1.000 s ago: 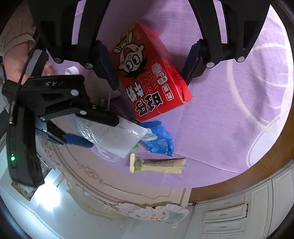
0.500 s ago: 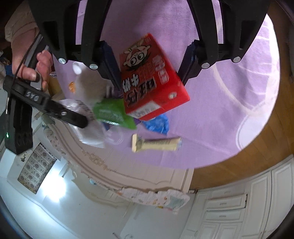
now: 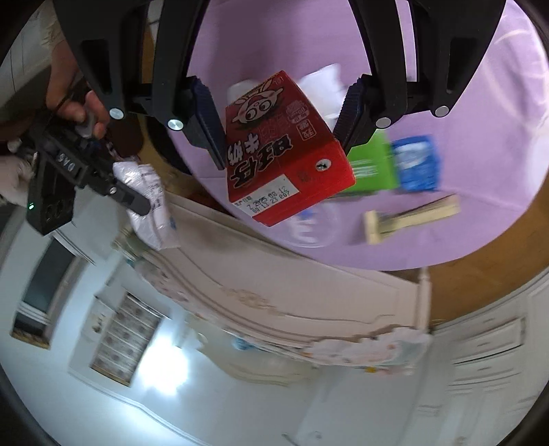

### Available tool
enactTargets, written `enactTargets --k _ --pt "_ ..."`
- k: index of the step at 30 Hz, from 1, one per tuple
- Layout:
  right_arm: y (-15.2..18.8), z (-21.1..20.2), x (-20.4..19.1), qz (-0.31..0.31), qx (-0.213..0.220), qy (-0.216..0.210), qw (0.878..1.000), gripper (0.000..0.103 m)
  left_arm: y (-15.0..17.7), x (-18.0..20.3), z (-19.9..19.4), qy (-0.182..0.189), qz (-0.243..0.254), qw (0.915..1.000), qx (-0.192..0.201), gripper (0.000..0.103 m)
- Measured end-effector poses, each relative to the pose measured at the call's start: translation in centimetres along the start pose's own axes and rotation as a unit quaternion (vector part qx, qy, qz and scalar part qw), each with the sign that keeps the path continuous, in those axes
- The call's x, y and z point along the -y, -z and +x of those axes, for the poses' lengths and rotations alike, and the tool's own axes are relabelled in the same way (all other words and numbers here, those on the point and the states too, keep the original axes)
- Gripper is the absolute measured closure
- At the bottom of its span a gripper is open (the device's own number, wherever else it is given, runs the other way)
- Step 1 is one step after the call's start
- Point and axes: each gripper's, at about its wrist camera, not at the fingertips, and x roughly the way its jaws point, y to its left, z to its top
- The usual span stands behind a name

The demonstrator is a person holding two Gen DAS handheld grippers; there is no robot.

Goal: Collect trash
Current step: 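Carry the carton and foil pouch over the bin and open both tools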

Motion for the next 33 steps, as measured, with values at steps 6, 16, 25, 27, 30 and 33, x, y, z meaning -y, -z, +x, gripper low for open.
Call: enactTargets --k 6,16,25,27,30,33 --pt "1.0 -4.1 6.4 0.061 0.031 0.048 0.997 0.043 -1.4 5.3 4.3 0.044 0.041 0.998 -0.018 0.043" --pt "3.6 -7.0 14.1 0.124 0.05 0.108 0.985 0.043 -1.3 12.3 12.4 0.11 0.085 0.9872 -0.078 0.043" --pt "6.1 -7.4 19.5 0.18 0.054 0.143 0.972 0.043 -0.4 15.8 18.6 0.137 0.094 0.9778 -0.128 0.043" --pt "6.6 -7.4 20.7 0.192 0.054 0.148 0.969 0.043 -0.1 16.7 19.9 0.141 0.098 0.9754 -0.139 0.043" --pt "7.8 -7.6 22.5 0.213 0.053 0.159 0.963 0.043 0.6 18.0 21.4 0.145 0.102 0.9722 -0.153 0.043" --pt "8.7 -7.7 24.0 0.229 0.052 0.165 0.958 0.043 1.2 18.7 22.7 0.147 0.106 0.9691 -0.167 0.043"
